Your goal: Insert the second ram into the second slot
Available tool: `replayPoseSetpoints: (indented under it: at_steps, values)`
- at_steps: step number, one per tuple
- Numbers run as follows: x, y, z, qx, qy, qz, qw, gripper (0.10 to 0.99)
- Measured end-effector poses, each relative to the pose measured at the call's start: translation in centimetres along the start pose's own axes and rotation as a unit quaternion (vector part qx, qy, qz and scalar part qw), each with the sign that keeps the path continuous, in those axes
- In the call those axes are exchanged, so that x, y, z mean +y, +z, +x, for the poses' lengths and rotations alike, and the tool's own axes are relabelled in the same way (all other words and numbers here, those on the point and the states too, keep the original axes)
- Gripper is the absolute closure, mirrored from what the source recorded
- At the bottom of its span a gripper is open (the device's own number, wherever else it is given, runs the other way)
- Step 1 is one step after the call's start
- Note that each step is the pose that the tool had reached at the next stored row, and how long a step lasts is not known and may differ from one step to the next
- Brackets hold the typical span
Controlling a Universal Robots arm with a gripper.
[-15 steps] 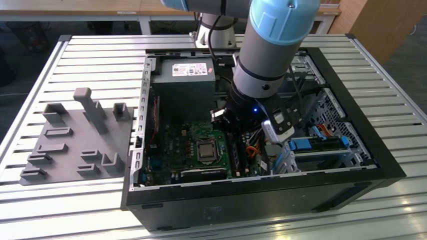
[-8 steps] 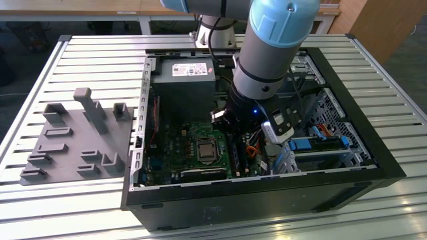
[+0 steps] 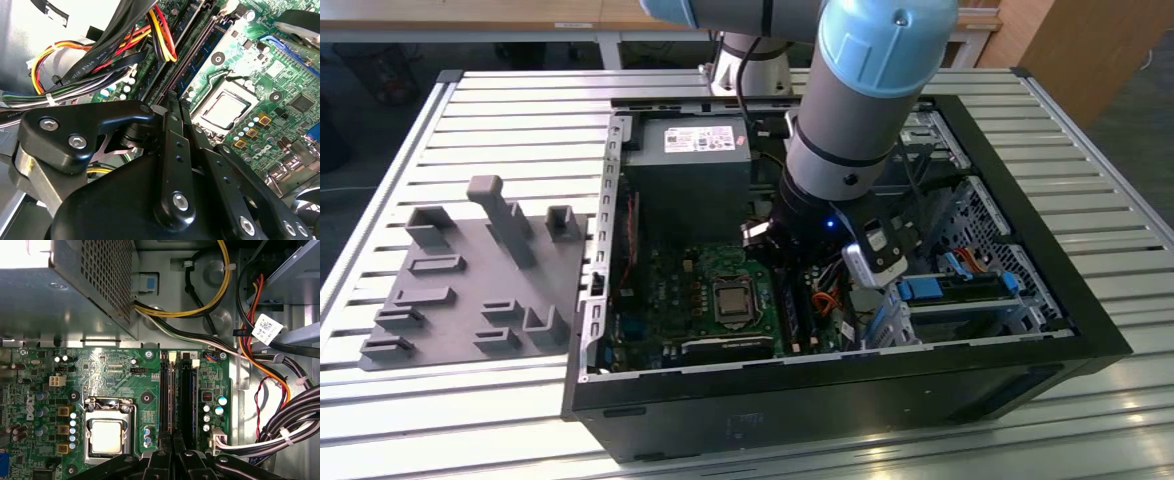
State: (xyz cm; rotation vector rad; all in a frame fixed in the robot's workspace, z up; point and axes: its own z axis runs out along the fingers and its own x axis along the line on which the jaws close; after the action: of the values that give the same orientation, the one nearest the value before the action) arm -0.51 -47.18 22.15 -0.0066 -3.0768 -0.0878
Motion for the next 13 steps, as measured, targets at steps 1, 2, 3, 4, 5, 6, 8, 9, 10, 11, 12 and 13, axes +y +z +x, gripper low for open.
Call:
replayPoseSetpoints:
  at_steps: [1,2,3,4,5,6,8,9,10,11,12,13]
  values:
    - [0.00,0.00,-0.01,0.0000,0.000,0.0000,1.0000,0.957]
    - [0.00,0.00,-0.01,-0.0001,0.001,-0.0001,1.0000,0.957]
    - [0.00,0.01,-0.01,-0.0001,0.002,-0.0002,1.0000,0.957]
    - [0.00,0.01,-0.01,-0.0001,0.002,-0.0002,1.0000,0.957]
    - [0.00,0.02,-0.01,-0.0001,0.002,-0.0002,1.0000,0.957]
    - [0.00,0.03,-0.01,-0.0001,0.002,-0.0002,1.0000,0.957]
    - [-0.01,0.04,-0.02,-0.0002,0.002,-0.0002,1.0000,0.957]
    - [-0.02,0.04,-0.02,-0.0002,0.002,-0.0003,1.0000,0.957]
    - [-0.02,0.04,-0.01,-0.0001,0.002,-0.0002,1.0000,0.957]
    - [-0.03,0.03,-0.01,-0.0001,0.002,-0.0001,1.0000,0.957]
    - [-0.03,0.03,-0.01,-0.0001,0.002,-0.0002,1.0000,0.957]
    - [-0.03,0.03,-0.01,-0.0002,0.002,-0.0002,1.0000,0.957]
